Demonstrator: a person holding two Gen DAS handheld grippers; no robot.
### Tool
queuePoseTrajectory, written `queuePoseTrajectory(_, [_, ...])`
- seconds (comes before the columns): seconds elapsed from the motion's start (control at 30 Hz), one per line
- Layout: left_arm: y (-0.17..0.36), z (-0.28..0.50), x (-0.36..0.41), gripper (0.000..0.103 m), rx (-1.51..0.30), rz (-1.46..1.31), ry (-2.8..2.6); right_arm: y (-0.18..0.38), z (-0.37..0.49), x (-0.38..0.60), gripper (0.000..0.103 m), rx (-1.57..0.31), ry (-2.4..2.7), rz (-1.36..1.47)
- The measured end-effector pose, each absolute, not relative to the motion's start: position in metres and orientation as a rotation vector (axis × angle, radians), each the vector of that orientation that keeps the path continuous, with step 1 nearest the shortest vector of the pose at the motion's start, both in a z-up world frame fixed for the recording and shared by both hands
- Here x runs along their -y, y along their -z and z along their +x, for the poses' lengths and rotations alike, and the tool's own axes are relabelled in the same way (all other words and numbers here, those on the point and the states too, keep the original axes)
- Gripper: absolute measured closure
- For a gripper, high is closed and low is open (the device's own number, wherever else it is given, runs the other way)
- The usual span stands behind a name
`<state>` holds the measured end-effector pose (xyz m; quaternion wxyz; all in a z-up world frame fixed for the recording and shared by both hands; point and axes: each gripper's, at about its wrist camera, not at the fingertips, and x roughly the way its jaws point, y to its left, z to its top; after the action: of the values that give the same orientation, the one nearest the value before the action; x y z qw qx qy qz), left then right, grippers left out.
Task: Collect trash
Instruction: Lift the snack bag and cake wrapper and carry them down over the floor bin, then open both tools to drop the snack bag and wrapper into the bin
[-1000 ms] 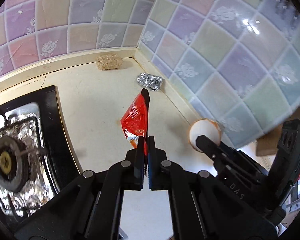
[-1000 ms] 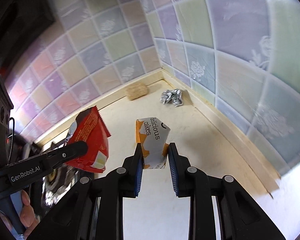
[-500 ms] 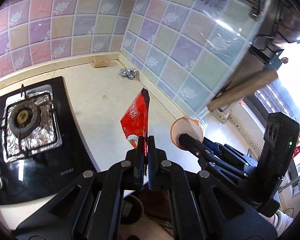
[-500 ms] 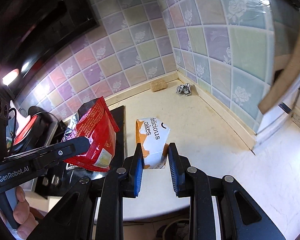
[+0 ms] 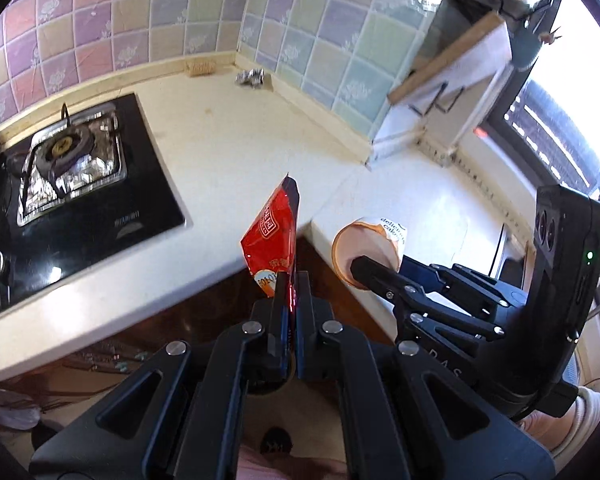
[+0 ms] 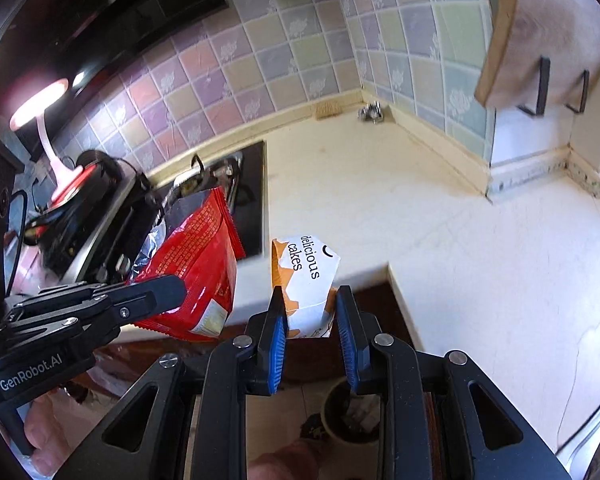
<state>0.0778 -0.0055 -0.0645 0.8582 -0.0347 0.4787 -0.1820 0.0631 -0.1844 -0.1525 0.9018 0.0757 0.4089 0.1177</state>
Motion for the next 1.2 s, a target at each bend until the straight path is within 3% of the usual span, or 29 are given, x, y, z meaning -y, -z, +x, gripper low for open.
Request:
queuePoseTrajectory(0.33, [0.178,0.062,0.015,0.103,-1.175,-0.012,0.404,0.269,0.032,0.178,0.08,-1.012,-0.159,0.127])
queuePoseTrajectory(0.83, [0.462,0.092,0.014,0.103,-1.434,-0.039,0.458,0.565,0.041,0.184,0.079,-1.283,-0.031,0.15])
queuePoseTrajectory(1.07, [0.562,0.111,0.019,0.102,-1.529,-0.038,0.485,0.666,0.057,0.197,0.077,-1.345,-0.013,0.185])
queuePoseTrajectory(1.1, [0.572,0.112,0.02,0.1,-1.543,-0.031,0.48,0.676,0.06,0.198,0.077,-1.349,-0.015,0.187])
queuePoseTrajectory(1.2, [0.592,0.113,0.021,0.068,-1.556,-0.001,0.462,0.701,0.07,0.202,0.074,-1.369,-0.012,0.191])
